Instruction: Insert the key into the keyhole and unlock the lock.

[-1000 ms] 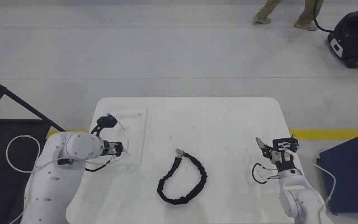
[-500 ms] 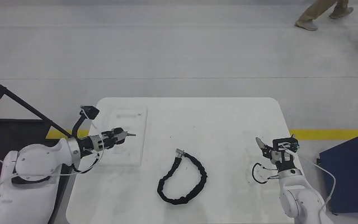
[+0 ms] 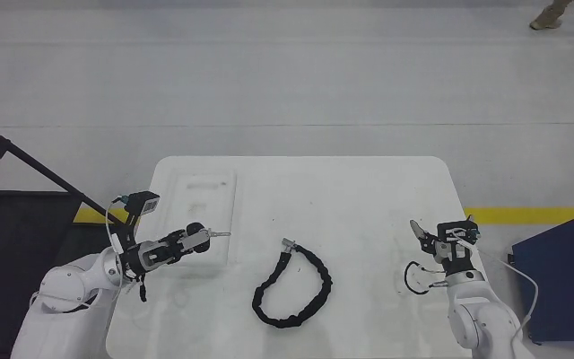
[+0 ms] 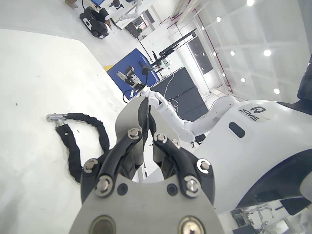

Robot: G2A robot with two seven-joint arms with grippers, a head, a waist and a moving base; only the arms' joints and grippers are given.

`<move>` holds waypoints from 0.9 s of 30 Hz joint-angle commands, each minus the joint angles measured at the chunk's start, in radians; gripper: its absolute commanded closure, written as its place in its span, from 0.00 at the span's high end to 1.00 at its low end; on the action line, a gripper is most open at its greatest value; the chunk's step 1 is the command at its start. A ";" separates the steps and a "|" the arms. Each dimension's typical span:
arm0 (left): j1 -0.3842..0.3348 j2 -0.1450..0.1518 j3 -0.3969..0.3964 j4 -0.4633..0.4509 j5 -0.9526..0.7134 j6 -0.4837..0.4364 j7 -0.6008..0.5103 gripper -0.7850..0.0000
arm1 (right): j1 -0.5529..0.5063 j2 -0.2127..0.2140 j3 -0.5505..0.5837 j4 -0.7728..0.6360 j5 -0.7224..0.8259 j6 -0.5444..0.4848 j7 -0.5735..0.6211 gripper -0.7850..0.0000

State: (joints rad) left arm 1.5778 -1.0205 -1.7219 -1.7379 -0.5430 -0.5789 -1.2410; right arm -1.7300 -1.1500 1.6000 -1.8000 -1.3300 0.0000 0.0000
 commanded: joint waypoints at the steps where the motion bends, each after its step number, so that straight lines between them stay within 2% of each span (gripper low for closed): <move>1: 0.013 0.009 0.017 0.007 0.009 -0.005 0.004 0.00 | 0.000 0.000 0.000 0.000 0.000 0.000 0.000 1.00; 15: 0.016 0.011 0.021 0.007 0.008 -0.007 0.007 0.00 | 0.005 0.000 0.002 0.005 -0.012 0.003 0.004 1.00; 17: 0.016 0.011 0.021 0.007 0.008 -0.007 0.007 0.00 | 0.026 0.003 -0.001 0.005 -0.082 0.000 0.021 1.00; 21: 0.016 0.011 0.021 0.007 0.008 -0.007 0.007 0.00 | 0.087 0.010 -0.046 -0.035 -0.330 -0.020 0.045 1.00; 27: 0.016 0.011 0.021 0.007 0.008 -0.007 0.007 0.00 | 0.167 0.008 -0.150 -0.090 -0.522 -0.084 0.134 1.00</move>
State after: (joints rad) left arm 1.5942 -1.0093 -1.7013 -1.7310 -0.5353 -0.5861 -1.2343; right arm -1.5801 -1.1412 1.4745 -1.8860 -1.8105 -0.0687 0.1145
